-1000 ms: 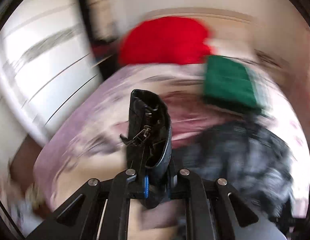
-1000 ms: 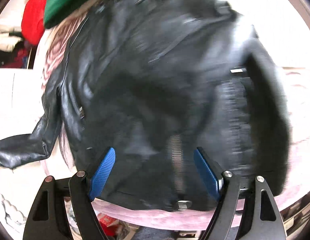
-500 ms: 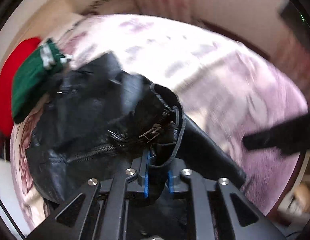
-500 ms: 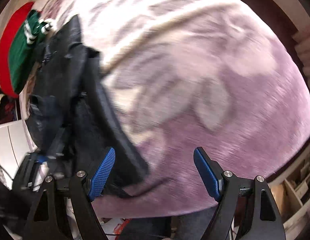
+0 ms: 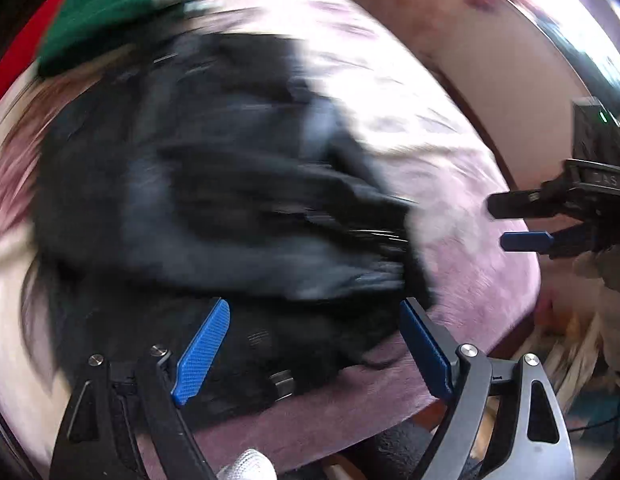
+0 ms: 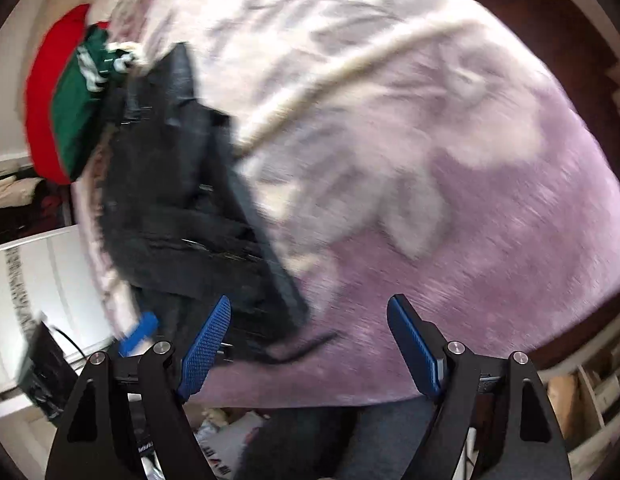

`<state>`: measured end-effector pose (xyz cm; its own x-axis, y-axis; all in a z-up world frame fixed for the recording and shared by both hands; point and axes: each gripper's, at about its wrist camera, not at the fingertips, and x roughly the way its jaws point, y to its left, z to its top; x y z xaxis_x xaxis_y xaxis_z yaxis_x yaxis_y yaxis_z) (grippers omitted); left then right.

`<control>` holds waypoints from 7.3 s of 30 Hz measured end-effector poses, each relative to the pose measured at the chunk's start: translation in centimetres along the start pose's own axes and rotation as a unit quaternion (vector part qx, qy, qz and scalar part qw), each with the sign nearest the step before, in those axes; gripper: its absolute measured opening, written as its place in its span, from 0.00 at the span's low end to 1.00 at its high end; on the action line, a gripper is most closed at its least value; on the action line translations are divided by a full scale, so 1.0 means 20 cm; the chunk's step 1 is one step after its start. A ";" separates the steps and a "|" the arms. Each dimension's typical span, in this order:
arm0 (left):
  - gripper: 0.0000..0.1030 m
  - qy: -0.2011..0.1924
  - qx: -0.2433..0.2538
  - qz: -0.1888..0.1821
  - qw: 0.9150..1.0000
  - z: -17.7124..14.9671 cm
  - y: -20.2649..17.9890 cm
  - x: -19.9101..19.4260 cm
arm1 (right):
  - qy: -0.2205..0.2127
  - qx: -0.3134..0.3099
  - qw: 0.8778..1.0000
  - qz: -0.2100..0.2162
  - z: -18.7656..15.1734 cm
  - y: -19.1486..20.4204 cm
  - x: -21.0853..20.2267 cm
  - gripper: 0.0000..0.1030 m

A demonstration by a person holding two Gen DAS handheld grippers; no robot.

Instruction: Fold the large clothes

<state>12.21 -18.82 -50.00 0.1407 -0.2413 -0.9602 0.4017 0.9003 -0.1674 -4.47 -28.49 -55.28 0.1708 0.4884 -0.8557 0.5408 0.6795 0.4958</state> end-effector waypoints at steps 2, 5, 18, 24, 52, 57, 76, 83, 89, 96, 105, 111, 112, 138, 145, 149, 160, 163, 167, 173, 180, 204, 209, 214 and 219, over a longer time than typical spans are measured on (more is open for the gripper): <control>0.83 -0.002 -0.062 0.036 0.997 -0.01 0.23 -0.03 | 0.002 -0.035 0.999 0.029 0.09 0.16 0.06 0.80; 0.83 -0.004 -0.128 0.094 0.987 0.04 0.57 -0.01 | 0.005 -0.121 0.993 0.008 0.19 0.42 0.21 0.80; 0.84 -0.036 -0.195 0.141 0.970 0.65 1.34 0.28 | 0.123 -0.200 0.966 -0.111 0.17 0.67 0.66 0.08; 0.93 -0.006 -0.195 0.109 0.975 0.74 1.46 0.45 | 0.132 -0.156 0.966 -0.160 0.11 0.59 0.70 0.11; 1.00 -0.067 -0.197 0.145 0.967 0.46 1.28 0.06 | 0.073 -0.039 0.990 -0.115 0.23 0.58 0.23 0.54; 1.00 -0.067 -0.214 0.133 0.965 0.31 1.08 -0.05 | 0.084 -0.074 0.986 -0.122 0.21 0.53 0.06 0.54; 1.00 0.031 -0.418 0.243 0.875 -0.36 0.32 -0.04 | 0.152 -0.354 0.918 -0.097 0.42 0.58 0.48 0.11; 1.00 0.008 -0.306 0.153 0.940 -0.13 -0.17 0.15 | 0.176 -0.235 0.956 -0.009 0.73 0.31 0.13 0.54; 1.00 0.032 -0.144 0.142 0.979 0.03 -0.65 0.51 | 0.168 -0.184 0.968 -0.022 0.99 0.03 -0.16 0.54; 0.20 0.005 -0.148 0.172 0.974 0.08 -0.61 0.62 | 0.162 -0.182 0.970 0.000 1.38 0.02 -0.19 0.55; 0.10 -0.051 -0.096 0.187 0.976 -0.01 -0.67 0.44 | 0.163 -0.126 0.972 0.112 1.77 0.47 0.36 0.55; 0.09 -0.051 -0.070 0.186 0.979 -0.05 -0.66 0.46 | 0.191 -0.130 0.968 0.101 1.81 0.73 0.65 0.06; 0.09 -0.051 -0.064 0.185 0.979 -0.04 -0.71 0.48 | 0.174 -0.147 0.972 0.065 1.80 0.79 0.66 0.06; 0.06 -0.175 -0.339 0.055 0.923 -0.26 -0.33 -0.19 | 0.167 -0.264 0.950 0.027 1.52 1.47 0.41 0.06; 0.06 -0.227 -0.456 0.040 0.860 -0.53 0.10 -0.42 | 0.165 -0.333 0.928 -0.005 1.09 2.19 0.49 0.06; 0.06 -0.243 -0.512 0.032 0.823 -0.72 0.40 -0.42 | 0.154 -0.353 0.922 -0.042 0.89 2.44 0.69 0.06; 0.06 -0.219 -0.583 -0.074 0.779 -0.98 1.00 -0.11 | 0.093 -0.314 0.922 -0.205 0.56 2.77 1.44 0.06; 0.06 -0.206 -0.601 -0.109 0.765 -1.02 1.06 -0.04 | 0.080 -0.298 0.923 -0.231 0.55 2.78 1.55 0.06; 0.06 -0.197 -0.607 -0.158 0.754 -1.08 1.12 -0.01 | 0.096 -0.294 0.917 -0.252 0.54 2.76 1.71 0.10; 0.21 -0.169 -0.585 -0.220 0.762 -1.14 1.10 -0.12 | 0.180 -0.253 0.948 -0.071 0.58 2.67 1.48 0.72; 0.63 -0.188 -0.534 -0.183 0.804 -1.11 1.17 -0.38 | 0.165 -0.267 0.948 -0.046 0.47 2.08 0.89 0.81; 0.19 -0.134 -0.410 -0.175 0.885 -1.00 1.01 -0.32 | 0.223 -0.162 0.951 0.139 -0.21 0.90 0.94 0.21; 0.23 -0.058 -0.465 -0.202 0.860 -1.34 0.84 -0.22 | 0.285 -0.150 0.942 0.091 -0.49 0.64 0.86 0.22; 0.34 -0.027 -0.524 -0.223 0.821 -1.46 0.85 -0.17 | 0.330 -0.143 0.933 0.006 -0.51 0.43 0.95 0.52; 0.46 -0.057 -0.532 -0.179 0.826 -1.47 0.90 -0.38 | 0.289 -0.146 0.946 -0.001 -0.30 0.42 0.75 0.70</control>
<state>-8.17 9.81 -52.23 0.2933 -0.5398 -0.7890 -0.5780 0.5573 -0.5961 -2.28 -12.19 -62.98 -0.3541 0.6481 -0.6742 0.2756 0.7612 0.5870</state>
